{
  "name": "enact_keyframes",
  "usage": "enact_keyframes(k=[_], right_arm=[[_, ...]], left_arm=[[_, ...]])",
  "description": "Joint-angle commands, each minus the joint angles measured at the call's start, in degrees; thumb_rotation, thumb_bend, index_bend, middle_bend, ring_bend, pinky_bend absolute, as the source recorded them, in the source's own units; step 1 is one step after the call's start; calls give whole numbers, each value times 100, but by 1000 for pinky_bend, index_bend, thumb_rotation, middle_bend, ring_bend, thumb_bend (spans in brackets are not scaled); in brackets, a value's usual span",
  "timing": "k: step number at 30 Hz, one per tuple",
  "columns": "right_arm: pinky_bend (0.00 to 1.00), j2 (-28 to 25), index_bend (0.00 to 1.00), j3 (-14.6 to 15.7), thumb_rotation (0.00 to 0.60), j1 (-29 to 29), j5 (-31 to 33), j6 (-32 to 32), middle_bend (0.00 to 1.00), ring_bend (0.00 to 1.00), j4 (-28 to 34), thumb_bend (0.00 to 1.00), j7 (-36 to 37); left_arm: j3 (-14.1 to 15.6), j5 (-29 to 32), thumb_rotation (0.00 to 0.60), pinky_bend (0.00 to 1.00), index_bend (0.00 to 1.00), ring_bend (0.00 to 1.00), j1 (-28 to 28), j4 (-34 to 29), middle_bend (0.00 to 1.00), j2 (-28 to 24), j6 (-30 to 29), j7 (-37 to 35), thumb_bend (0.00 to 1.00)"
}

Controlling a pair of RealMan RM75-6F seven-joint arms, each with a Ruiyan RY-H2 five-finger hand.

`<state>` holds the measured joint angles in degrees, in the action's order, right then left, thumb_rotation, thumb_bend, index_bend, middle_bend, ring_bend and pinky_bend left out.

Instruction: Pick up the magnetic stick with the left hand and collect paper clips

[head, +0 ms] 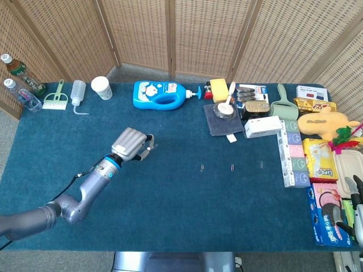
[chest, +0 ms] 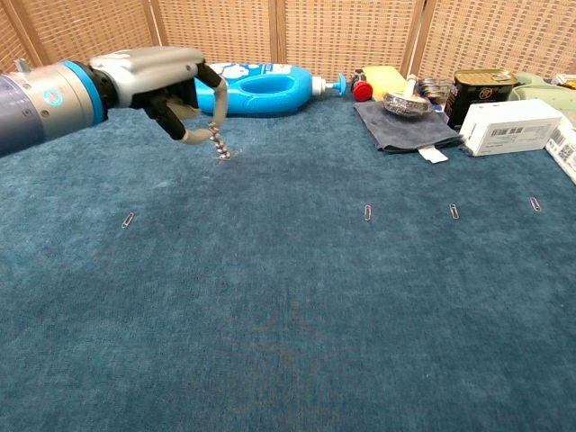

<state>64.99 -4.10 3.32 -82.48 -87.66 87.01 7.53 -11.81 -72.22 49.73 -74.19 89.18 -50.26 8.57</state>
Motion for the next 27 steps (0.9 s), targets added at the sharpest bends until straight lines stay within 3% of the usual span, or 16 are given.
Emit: enact_keyframes(k=[1,18,22,27], right_arm=[[74,9,0,-5,600,-16,-7,6,24,0,15,500,-36],[74,6,0,-7,600,-55,14,44,24,0,145,501,-231],[74,-2,0,-15,600,-44,33,25,24,0,157,500,-243],[74,-1,0,-15,600,-62,25,43,24,0,171,501,-261]], left_arm=[[-30,55,600,1000,618,1000,-17,107,1000,-61,-13,-17,356],[-163,290,600,1000,607,1000,87,790,1000,38,146,-289,353],[-147,278,600,1000,474,944,100,925,949,92,198,-421,346],[-66,187,600,982,214,677,77,946,672,42,293,-646,341]])
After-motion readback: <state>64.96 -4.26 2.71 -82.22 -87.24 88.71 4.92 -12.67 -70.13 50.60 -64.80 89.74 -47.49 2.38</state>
